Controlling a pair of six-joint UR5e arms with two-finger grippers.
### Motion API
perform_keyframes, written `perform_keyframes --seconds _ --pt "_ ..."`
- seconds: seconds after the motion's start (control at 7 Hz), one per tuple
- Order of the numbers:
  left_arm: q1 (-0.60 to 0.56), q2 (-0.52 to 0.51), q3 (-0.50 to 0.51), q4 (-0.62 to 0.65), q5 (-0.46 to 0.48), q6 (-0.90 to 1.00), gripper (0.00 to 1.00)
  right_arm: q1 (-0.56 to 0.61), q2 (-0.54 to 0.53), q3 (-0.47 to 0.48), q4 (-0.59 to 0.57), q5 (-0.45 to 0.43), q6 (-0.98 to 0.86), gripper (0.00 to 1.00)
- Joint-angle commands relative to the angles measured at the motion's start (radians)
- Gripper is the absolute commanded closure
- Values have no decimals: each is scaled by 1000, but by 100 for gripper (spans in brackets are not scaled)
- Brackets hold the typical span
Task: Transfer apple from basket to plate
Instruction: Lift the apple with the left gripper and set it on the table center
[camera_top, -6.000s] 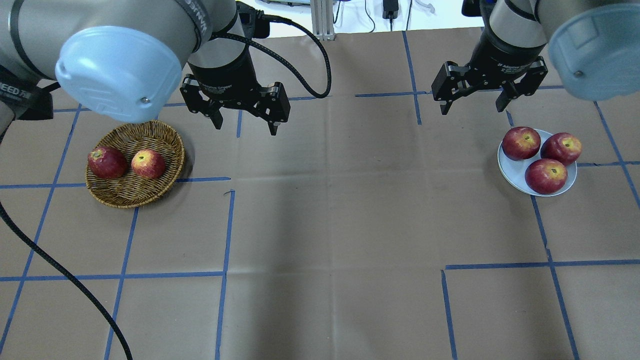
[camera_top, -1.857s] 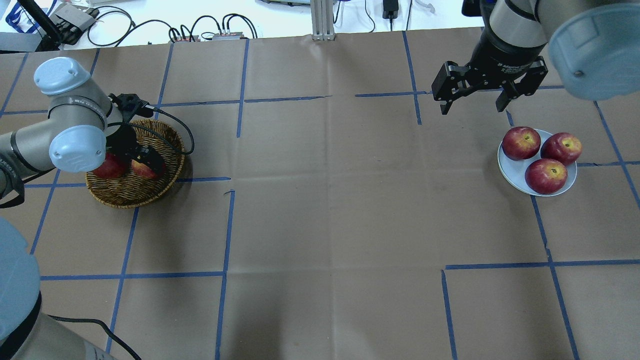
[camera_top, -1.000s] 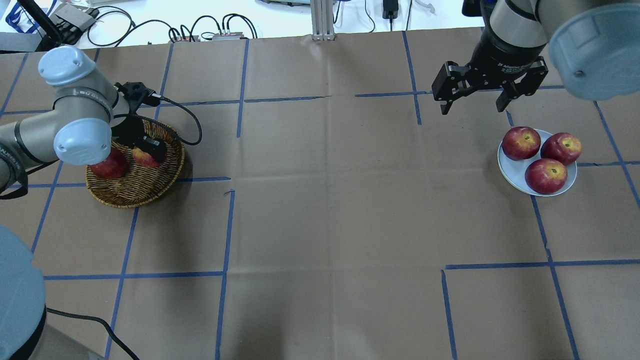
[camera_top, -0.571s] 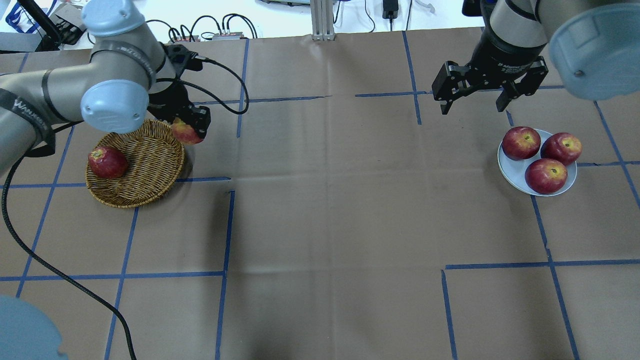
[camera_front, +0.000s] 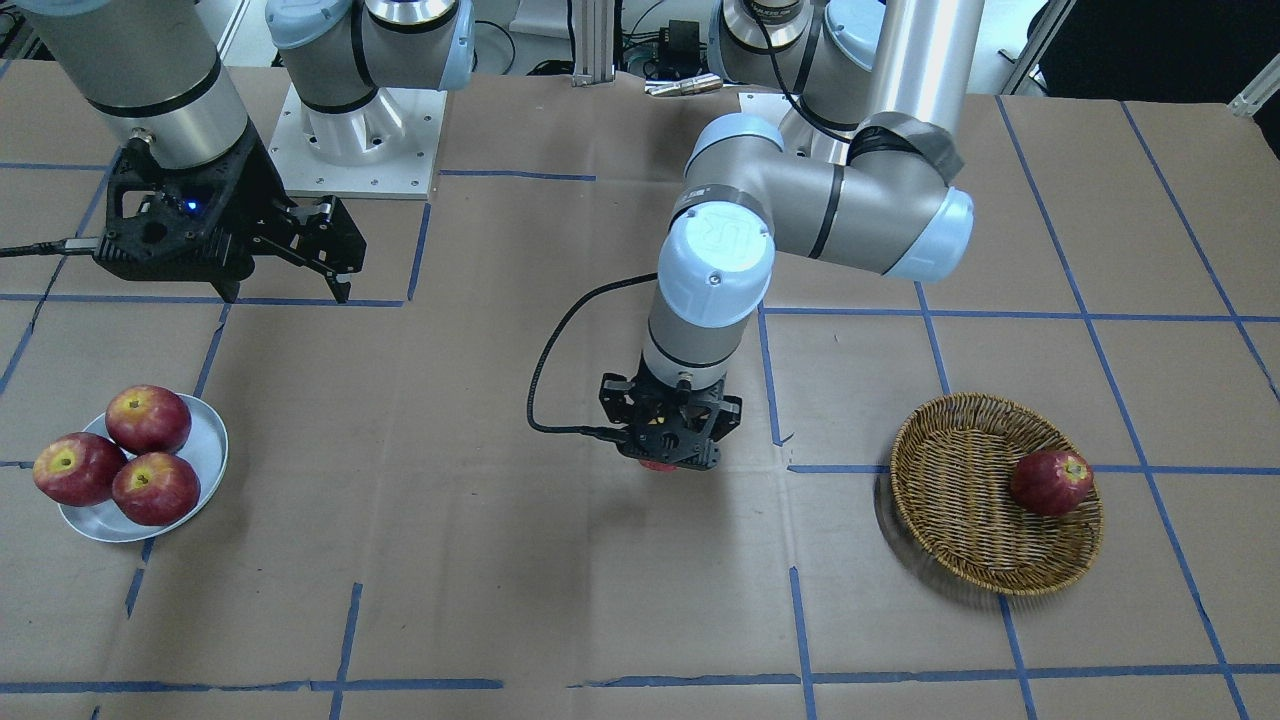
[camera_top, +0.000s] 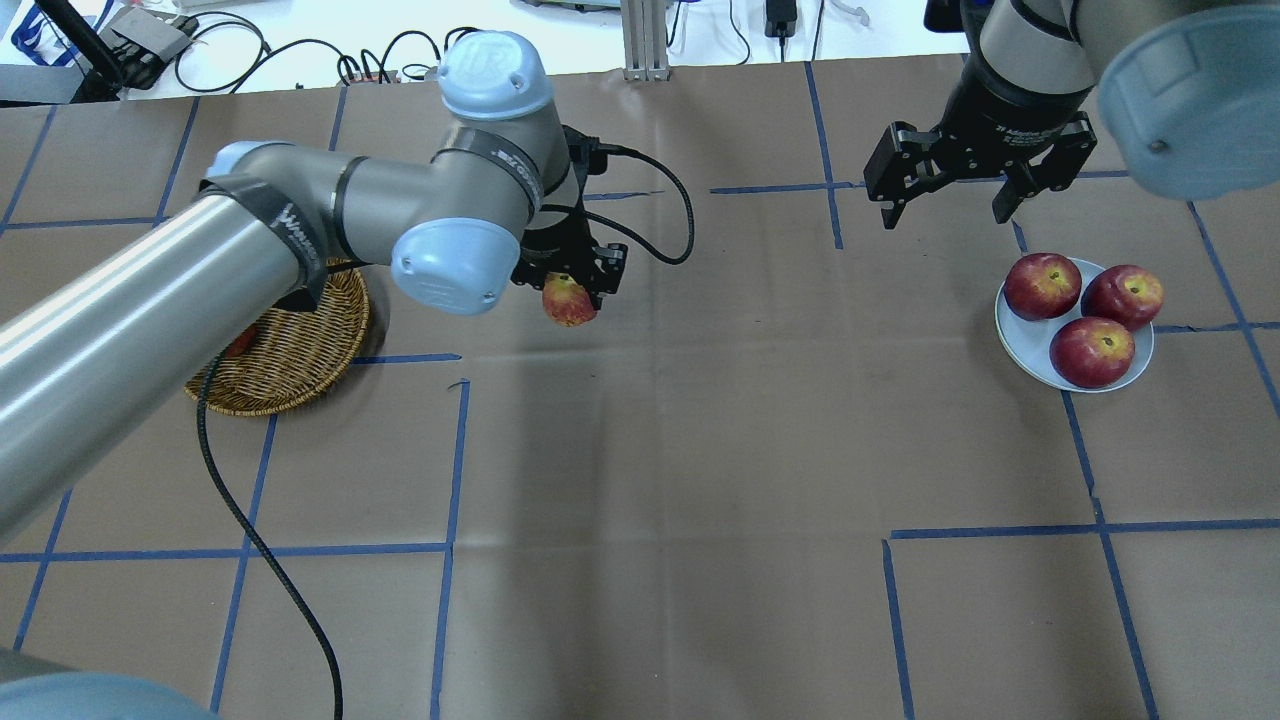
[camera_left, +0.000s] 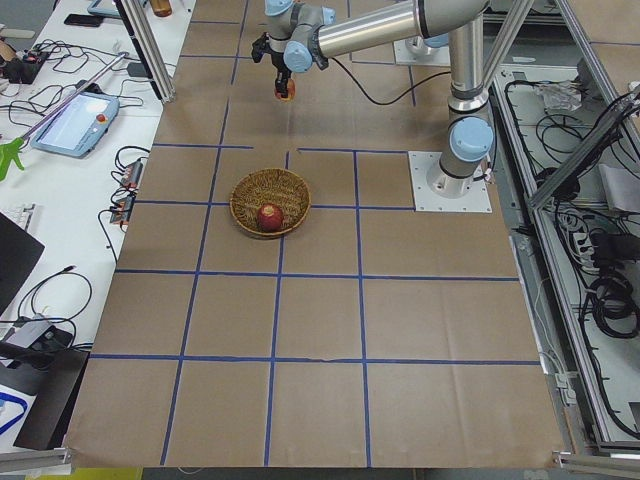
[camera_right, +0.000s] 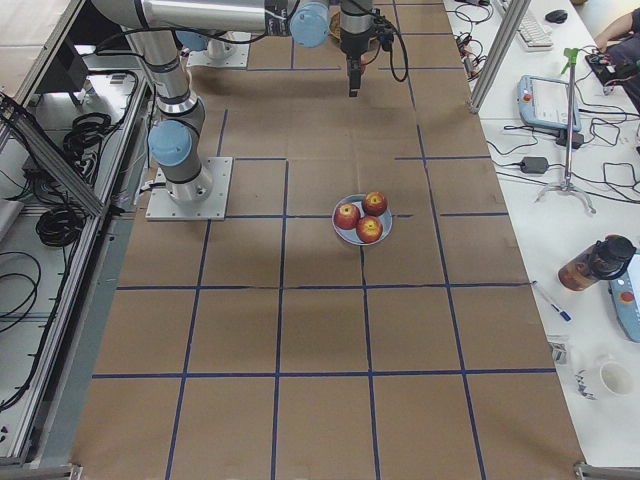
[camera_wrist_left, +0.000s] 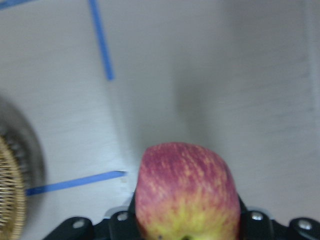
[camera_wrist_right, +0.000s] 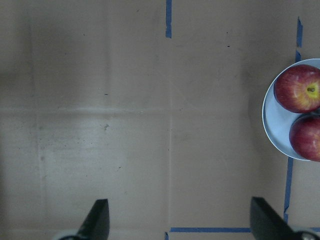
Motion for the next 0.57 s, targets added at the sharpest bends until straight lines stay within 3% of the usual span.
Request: perform_keyframes --seconds 0.0,0.43 --pt "-84 -123 30 91 0 -61 47 0 -1 0 -1 1 0 0" --pt "-109 -144 48 86 5 -66 47 0 1 0 1 1 0 0"
